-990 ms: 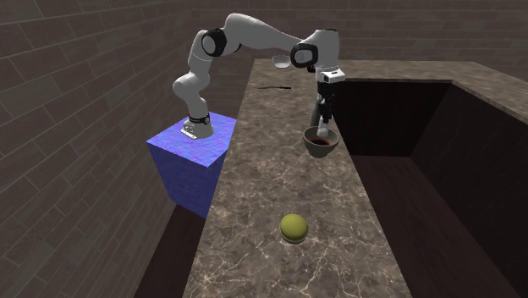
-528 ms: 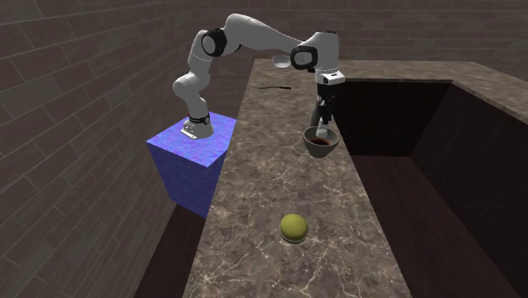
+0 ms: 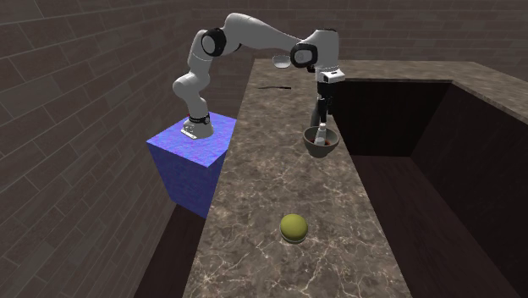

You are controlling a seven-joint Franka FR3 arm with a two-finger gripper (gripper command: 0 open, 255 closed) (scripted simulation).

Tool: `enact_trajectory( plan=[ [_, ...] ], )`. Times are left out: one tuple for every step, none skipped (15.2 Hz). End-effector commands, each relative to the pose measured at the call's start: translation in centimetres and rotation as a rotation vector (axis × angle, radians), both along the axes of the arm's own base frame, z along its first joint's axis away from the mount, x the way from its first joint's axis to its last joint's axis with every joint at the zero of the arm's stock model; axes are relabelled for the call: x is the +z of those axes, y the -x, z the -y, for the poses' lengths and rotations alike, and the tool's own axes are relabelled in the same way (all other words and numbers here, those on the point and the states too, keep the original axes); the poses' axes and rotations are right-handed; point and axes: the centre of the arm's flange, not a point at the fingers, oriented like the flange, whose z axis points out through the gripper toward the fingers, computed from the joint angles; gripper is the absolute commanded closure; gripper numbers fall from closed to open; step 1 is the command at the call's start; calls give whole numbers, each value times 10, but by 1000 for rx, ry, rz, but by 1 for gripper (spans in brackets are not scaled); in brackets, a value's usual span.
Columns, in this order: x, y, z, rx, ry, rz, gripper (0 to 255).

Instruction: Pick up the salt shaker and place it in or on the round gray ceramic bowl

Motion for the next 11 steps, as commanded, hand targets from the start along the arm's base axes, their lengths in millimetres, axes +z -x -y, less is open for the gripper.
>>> enact_trajectory(
  plan=[
    [19, 5, -2, 0, 0, 0, 0],
    [32, 7, -3, 0, 0, 0, 0],
    [42, 10, -4, 0, 0, 0, 0],
    [42, 10, -4, 0, 0, 0, 0],
    [42, 10, -4, 0, 0, 0, 0],
    [42, 10, -4, 0, 0, 0, 0],
    [42, 10, -4, 0, 0, 0, 0],
    [42, 10, -4, 0, 0, 0, 0],
    [42, 10, -4, 0, 0, 0, 0],
    [42, 10, -4, 0, 0, 0, 0],
    [42, 10, -4, 0, 0, 0, 0]
  ],
)
